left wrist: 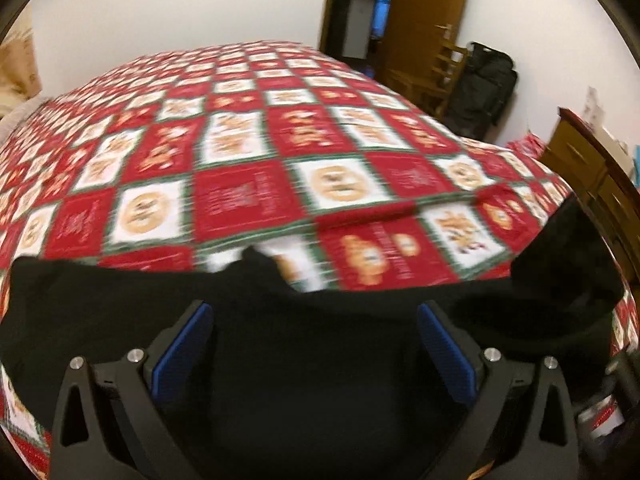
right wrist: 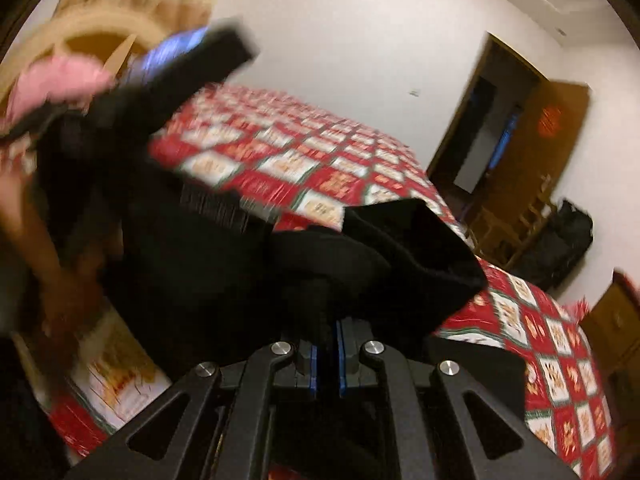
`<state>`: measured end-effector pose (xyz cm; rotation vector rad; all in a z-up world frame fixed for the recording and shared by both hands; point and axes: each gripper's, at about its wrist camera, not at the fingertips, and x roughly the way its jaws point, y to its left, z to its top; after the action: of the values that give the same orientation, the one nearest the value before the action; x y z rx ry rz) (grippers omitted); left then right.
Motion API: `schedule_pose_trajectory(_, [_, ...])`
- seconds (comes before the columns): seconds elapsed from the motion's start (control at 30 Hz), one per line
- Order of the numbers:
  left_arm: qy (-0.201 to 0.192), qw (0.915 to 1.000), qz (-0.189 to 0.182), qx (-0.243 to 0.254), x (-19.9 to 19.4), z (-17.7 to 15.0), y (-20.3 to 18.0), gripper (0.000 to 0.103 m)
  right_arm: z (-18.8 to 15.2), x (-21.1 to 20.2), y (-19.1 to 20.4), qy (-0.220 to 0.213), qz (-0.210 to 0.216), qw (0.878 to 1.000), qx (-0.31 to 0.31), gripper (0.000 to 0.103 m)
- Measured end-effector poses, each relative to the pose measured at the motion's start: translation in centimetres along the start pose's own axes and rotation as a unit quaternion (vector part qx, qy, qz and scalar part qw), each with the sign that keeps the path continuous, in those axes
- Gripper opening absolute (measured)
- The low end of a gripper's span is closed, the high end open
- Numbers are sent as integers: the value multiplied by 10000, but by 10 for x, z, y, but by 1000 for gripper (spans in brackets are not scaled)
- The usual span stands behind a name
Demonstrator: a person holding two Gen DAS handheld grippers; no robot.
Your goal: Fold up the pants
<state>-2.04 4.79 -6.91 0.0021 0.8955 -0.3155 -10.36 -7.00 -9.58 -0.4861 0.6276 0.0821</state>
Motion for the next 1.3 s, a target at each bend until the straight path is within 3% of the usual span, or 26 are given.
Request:
schedule_pose_trajectory(0.33, [-38,9995,284,-167,2,0,32,103,-22,12,47,160,-424,9899,-1343,12])
schedule_pose_trajectory(0.37, [-44,9994,288,-178,1,-1,34,103,-24,7,49,101,-410,9885,-1454,14])
schedule_pose_trajectory(0.43, [-68,9994,280,-210,-3,-2,40,103,-25,-4,50,9,-208,9878,-1544,29])
schedule_pose_trajectory(0.5, [-96,9992,300,-234,-6,-2,45,103,-23,-16,41,-28,105,9912,-1321,62])
schedule_pose_trajectory(0.53, [-102,9992,307,-242,-7,-3,47,103,-21,-21,36,-72,249,9921,-1225,65])
schedule_pose_trajectory(0.67, [-86,9993,255,-261,-10,-4,53,103,-11,-40,6,-261,767,9947,-640,66])
schedule_pose_trajectory(0.77, [-55,9994,187,-302,-12,-4,54,103,-8,-48,-31,-353,741,9965,161,66])
schedule_pose_trajectory(0.9, [4,9992,-227,-327,-18,-6,49,103,-20,-58,-102,-67,535,9881,1441,66])
schedule_pose_trajectory(1.0, [64,9988,-479,-13,-24,-13,34,103,-40,-70,-133,157,80,9853,1697,66])
schedule_pose_trajectory(1.1, [185,9957,-896,128,-25,-22,19,103,-66,-84,-154,386,-250,9740,2220,66])
schedule_pose_trajectory(1.2, [302,9888,-1447,200,-23,-31,1,103,-83,-89,-149,551,-571,9758,2040,66])
schedule_pose_trajectory(1.3, [495,9829,-1744,330,-16,-39,-20,103,-96,-86,-140,768,-521,9792,1804,66])
